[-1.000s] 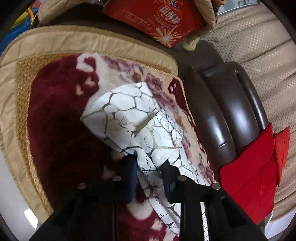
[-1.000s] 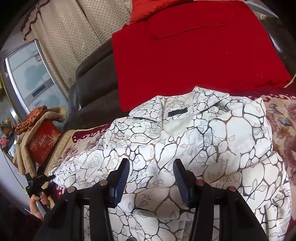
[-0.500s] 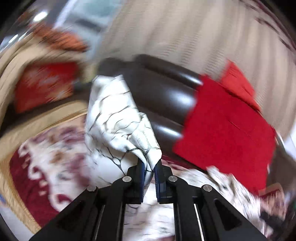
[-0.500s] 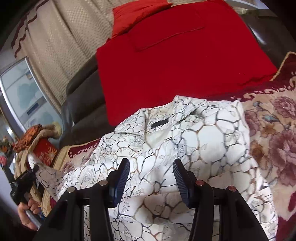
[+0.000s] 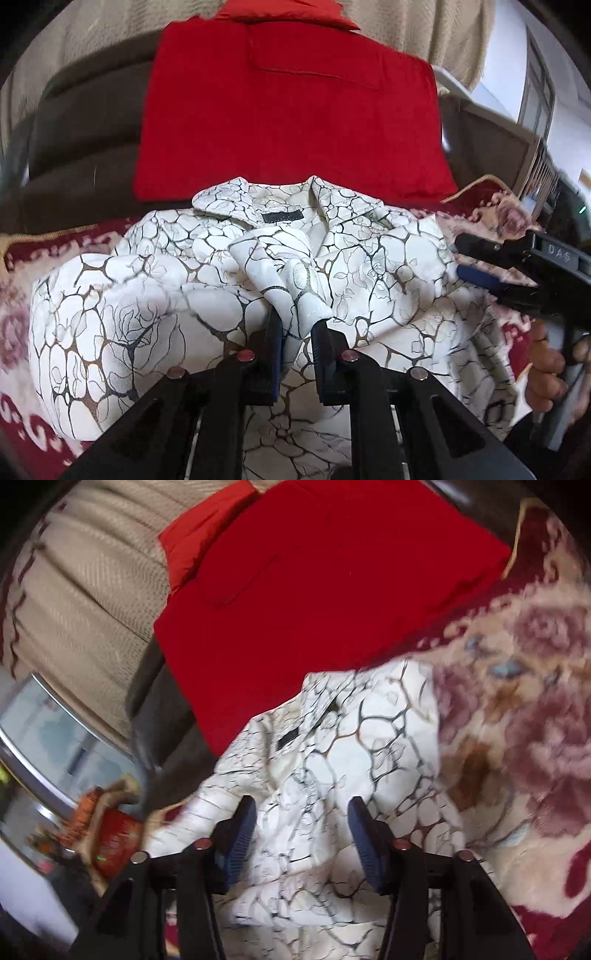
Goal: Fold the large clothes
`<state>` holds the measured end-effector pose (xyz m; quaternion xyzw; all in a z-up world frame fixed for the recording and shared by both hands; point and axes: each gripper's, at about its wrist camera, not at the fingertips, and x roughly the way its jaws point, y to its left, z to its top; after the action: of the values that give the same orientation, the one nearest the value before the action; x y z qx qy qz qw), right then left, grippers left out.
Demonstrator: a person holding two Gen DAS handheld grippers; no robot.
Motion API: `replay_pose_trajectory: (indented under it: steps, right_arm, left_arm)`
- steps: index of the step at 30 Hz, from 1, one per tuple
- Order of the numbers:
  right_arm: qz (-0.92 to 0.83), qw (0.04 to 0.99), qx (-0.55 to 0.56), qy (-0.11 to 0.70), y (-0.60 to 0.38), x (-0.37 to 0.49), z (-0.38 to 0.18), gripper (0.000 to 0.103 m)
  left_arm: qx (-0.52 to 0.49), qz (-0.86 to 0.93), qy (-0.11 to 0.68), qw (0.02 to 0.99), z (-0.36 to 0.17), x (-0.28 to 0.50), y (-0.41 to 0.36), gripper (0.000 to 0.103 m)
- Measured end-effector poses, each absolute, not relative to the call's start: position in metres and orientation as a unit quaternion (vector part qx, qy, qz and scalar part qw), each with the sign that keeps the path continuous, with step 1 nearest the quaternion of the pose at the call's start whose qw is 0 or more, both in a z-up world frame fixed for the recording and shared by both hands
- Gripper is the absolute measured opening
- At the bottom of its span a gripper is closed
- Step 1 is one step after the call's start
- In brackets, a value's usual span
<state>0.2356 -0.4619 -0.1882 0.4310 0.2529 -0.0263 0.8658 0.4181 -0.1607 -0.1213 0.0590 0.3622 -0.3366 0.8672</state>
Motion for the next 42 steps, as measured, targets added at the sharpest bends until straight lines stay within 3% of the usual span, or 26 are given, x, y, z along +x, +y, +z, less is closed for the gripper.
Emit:
replay_pose_trajectory:
  steps: [4,7,13,16,21,25,29,38,39,40,42]
  right_arm:
    - [0.021,0.850,0.455,0.266,-0.459,0.249,-0.193,0.062]
    - [0.068,0.837,0.470,0.272,-0.447,0.265,-0.194,0.062]
    - [0.131,0.813,0.481,0.301,-0.407,0.302,-0.198,0.066]
    - [0.145,0.795,0.488,0.328,-0.389,0.315,-0.208,0.066]
    - [0.149,0.785,0.491,0.347,-0.376,0.325,-0.218,0.066]
    - [0.151,0.774,0.495,0.364,-0.377,0.326,-0.225,0.068]
    - [0.142,0.766,0.493,0.386,-0.376,0.326,-0.231,0.069]
    - [0.157,0.774,0.440,0.428,-0.344,0.343,-0.238,0.068]
    - [0.158,0.783,0.423,0.427,-0.337,0.343,-0.236,0.056]
    - [0.160,0.794,0.402,0.427,-0.331,0.344,-0.234,0.026]
    - [0.156,0.813,0.359,0.431,-0.321,0.344,-0.229,0.021]
  left_arm:
    - [-0.003,-0.349,0.331,0.877,-0.102,0.419,-0.121,0.051]
    - [-0.044,-0.351,0.324,0.877,-0.100,0.423,-0.099,0.053]
    - [-0.032,-0.376,0.345,0.859,-0.109,0.420,-0.089,0.054]
    - [0.021,-0.415,0.362,0.835,-0.115,0.408,-0.091,0.062]
    - [0.057,-0.427,0.360,0.828,-0.123,0.398,-0.074,0.062]
    - [0.037,-0.479,0.357,0.801,-0.117,0.391,-0.053,0.080]
    - [0.107,-0.440,0.319,0.833,-0.114,0.379,-0.051,0.080]
    - [0.021,-0.351,0.374,0.858,-0.130,0.427,-0.017,0.080]
    - [0.018,-0.344,0.377,0.860,-0.132,0.431,-0.015,0.080]
    - [0.013,-0.338,0.377,0.862,-0.132,0.433,-0.012,0.080]
    - [0.001,-0.325,0.377,0.867,-0.133,0.436,-0.007,0.080]
